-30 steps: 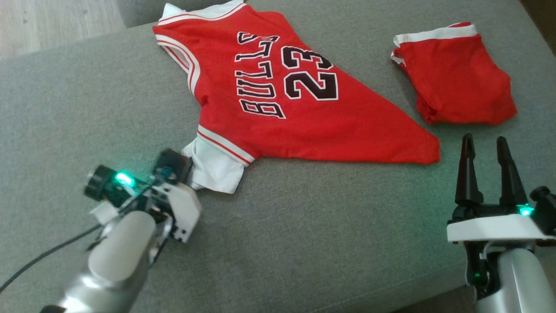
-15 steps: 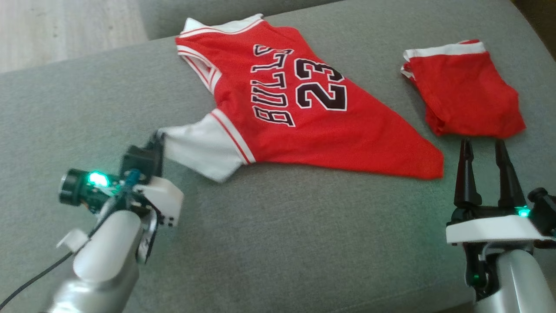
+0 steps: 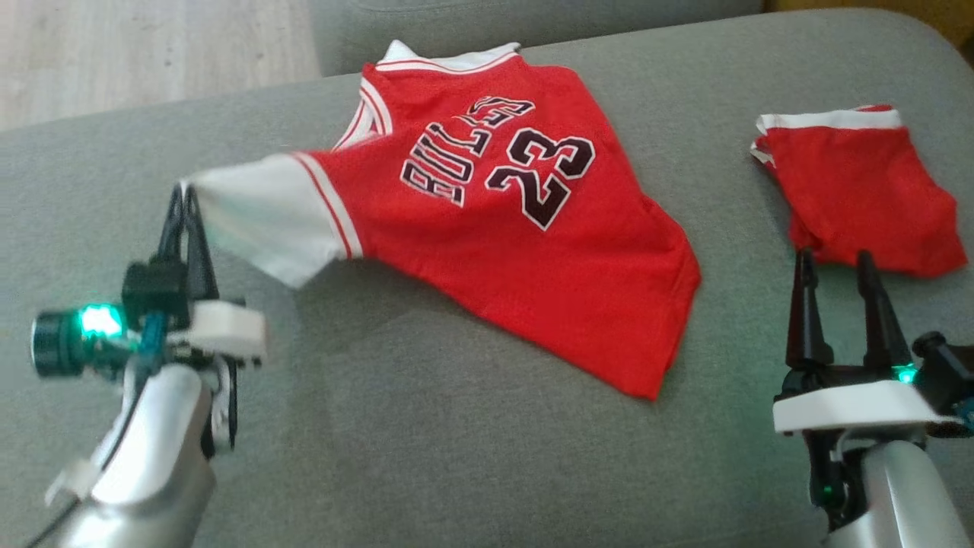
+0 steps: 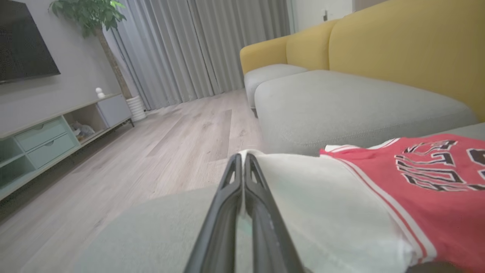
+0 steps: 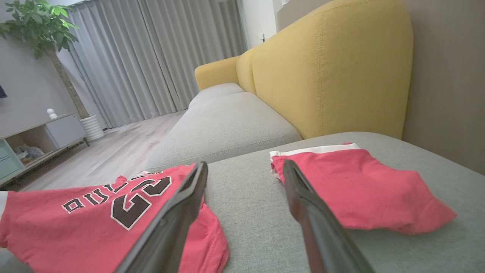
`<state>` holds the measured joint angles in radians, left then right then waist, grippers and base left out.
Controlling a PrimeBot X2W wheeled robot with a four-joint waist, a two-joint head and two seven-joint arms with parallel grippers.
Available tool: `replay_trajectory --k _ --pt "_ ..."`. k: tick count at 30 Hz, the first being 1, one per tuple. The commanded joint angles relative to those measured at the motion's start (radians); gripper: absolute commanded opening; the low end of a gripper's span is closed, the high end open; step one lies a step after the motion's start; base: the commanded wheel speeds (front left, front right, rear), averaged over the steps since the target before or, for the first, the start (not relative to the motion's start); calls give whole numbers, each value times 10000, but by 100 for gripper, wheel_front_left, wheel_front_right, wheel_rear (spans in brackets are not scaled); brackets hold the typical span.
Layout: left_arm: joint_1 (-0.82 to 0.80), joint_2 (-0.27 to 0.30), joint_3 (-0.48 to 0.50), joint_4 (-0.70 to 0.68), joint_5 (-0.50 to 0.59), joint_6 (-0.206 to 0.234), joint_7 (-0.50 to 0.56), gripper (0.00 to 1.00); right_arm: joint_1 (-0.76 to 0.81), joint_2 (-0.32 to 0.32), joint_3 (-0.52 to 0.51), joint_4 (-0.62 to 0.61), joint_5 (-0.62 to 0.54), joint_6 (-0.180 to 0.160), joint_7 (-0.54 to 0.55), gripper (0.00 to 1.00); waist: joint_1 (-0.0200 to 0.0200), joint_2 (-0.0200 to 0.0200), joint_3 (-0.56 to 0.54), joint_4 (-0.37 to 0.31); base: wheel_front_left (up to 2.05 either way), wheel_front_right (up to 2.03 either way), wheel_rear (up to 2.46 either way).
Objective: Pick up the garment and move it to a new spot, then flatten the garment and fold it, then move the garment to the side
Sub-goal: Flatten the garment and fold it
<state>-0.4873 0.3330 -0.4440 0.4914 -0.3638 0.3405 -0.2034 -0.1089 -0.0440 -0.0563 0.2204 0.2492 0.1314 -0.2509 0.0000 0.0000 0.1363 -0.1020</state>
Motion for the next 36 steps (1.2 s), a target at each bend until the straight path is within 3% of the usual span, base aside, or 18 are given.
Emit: replay_trajectory --k 1,5,6,7,13,22,32,36 --pt "119 404 413 -297 -79 122 -41 0 -72 -62 286 -255 -102 -7 -108 100 0 0 -79 147 0 0 0" --pt "844 398 208 -387 -146 204 314 0 -2 -62 316 -188 -145 -7 -108 100 0 0 -201 357 0 0 0" --pt "1020 412 120 -351 -163 180 491 44 11 -62 328 -167 -164 -7 -108 100 0 0 -239 401 0 0 0" --pt "1162 407 85 -363 -184 207 565 100 25 -62 333 -149 -184 -7 -108 100 0 0 -286 451 0 0 0" --pt "1712 456 105 -945 -132 528 205 100 77 -62 271 -263 -235 -7 -109 100 0 0 -622 754 0 0 0" --pt "2700 496 -72 -2643 223 615 -477 100 450 -62 307 -570 -306 -7 -109 100 0 0 -1149 1163 0 0 0" --pt "3596 114 -172 -3069 209 714 -565 100 885 -62 328 -156 -357 -7 -46 100 0 0 -1148 1327 0 0 0" --pt "3445 161 -148 -3067 284 621 -573 100 868 -62 840 235 -477 -7 423 100 0 0 -966 1393 0 0 0"
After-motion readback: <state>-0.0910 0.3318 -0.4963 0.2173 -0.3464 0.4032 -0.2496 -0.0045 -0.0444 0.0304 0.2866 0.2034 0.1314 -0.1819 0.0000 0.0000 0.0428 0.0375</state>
